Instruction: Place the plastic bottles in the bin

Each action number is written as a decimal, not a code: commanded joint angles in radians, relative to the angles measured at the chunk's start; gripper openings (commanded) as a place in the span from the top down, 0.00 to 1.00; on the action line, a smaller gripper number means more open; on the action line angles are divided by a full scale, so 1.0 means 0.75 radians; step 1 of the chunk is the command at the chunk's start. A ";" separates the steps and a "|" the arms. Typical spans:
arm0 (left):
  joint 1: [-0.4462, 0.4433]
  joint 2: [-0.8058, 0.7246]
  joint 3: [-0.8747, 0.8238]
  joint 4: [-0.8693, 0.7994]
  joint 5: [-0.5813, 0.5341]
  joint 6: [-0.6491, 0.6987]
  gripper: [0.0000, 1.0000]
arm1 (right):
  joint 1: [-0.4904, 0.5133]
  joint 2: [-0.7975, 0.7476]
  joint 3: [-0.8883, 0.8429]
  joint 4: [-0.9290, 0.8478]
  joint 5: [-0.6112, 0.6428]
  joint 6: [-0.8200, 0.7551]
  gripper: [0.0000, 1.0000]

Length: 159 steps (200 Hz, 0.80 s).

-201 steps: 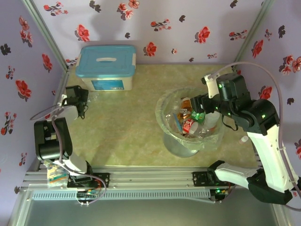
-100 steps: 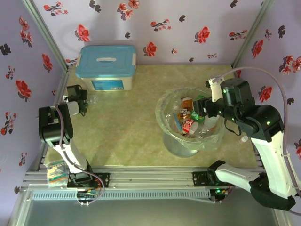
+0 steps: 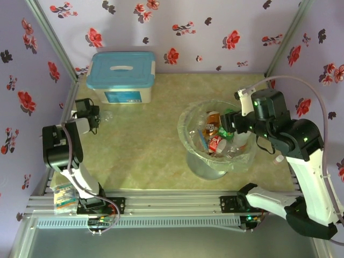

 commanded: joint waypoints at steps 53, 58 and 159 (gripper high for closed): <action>-0.165 -0.505 -0.118 -0.112 -0.046 0.137 0.50 | -0.011 0.004 -0.050 0.071 -0.004 0.046 0.26; -0.192 -0.534 -0.110 -0.129 -0.045 0.165 0.51 | -0.013 0.004 -0.054 0.077 -0.006 0.050 0.26; -0.629 -0.794 0.385 -0.640 0.269 0.738 0.72 | -0.217 -0.067 -0.107 0.107 0.051 0.163 0.28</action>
